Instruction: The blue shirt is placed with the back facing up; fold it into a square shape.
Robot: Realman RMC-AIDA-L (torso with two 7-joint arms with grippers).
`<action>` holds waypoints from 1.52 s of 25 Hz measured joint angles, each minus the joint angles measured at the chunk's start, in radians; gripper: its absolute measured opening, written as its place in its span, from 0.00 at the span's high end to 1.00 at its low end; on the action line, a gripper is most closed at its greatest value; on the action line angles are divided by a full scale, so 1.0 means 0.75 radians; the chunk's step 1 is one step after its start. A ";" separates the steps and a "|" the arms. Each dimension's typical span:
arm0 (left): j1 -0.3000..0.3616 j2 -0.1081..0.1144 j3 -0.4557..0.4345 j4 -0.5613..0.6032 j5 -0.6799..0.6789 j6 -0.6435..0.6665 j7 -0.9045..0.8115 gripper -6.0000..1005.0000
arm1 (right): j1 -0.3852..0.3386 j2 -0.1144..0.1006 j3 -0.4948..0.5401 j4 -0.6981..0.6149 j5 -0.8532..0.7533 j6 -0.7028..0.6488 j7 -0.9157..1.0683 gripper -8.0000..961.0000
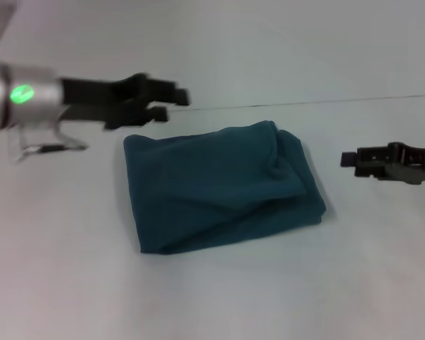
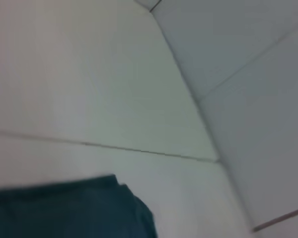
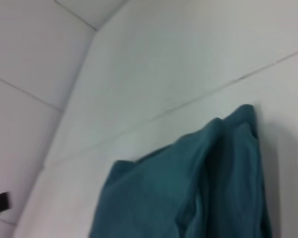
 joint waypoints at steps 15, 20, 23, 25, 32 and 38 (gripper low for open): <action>0.404 0.160 -0.191 -0.144 -0.348 0.556 0.086 0.47 | 0.416 -0.058 -0.168 -0.206 -0.653 -0.087 0.494 0.40; 0.473 0.145 -0.206 -0.145 -0.314 0.569 0.116 0.47 | 0.512 -0.004 -0.200 -0.190 -0.706 -0.076 0.502 0.41; 0.505 0.140 -0.220 -0.145 -0.309 0.556 0.127 0.47 | 0.551 0.038 -0.259 -0.148 -0.709 -0.053 0.522 0.41; 0.512 0.138 -0.234 -0.146 -0.303 0.551 0.132 0.47 | 0.556 0.048 -0.270 -0.143 -0.709 -0.047 0.532 0.41; 0.496 0.137 -0.240 -0.207 -0.291 0.529 0.163 0.47 | 0.559 0.114 -0.291 -0.129 -0.703 -0.026 0.557 0.41; 0.476 0.138 -0.244 -0.240 -0.291 0.505 0.183 0.47 | 0.551 0.134 -0.287 -0.106 -0.691 -0.029 0.564 0.41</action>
